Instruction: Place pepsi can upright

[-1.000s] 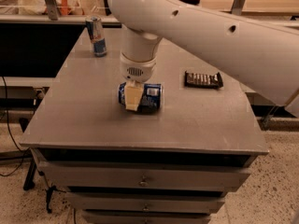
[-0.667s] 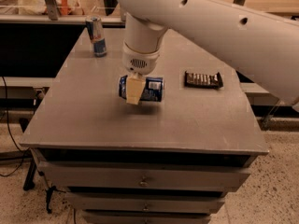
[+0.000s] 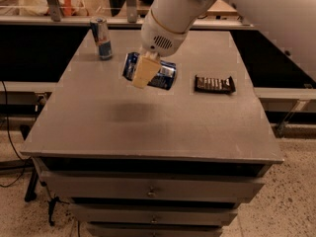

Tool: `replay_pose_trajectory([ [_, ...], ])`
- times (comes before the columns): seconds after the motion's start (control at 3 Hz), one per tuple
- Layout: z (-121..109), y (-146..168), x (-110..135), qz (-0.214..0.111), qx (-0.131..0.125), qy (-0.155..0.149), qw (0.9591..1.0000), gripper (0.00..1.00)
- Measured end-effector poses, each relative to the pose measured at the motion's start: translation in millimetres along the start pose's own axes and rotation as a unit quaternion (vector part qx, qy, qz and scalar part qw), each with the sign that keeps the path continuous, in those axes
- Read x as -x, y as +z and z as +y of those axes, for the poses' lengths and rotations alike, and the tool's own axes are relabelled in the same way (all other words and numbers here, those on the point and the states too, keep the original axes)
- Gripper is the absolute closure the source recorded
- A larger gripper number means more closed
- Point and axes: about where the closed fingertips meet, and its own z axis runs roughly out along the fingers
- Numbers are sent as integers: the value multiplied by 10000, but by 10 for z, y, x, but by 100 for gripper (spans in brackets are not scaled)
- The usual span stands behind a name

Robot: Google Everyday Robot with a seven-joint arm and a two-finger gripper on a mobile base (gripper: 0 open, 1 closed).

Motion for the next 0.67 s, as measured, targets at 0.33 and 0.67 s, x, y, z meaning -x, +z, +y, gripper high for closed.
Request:
replay_pose_trajectory([
  [0.33, 26, -151, 139, -1102, -141, 85, 9938, 100],
  [0.67, -16, -216, 255, -2225, -261, 265, 9742, 100],
])
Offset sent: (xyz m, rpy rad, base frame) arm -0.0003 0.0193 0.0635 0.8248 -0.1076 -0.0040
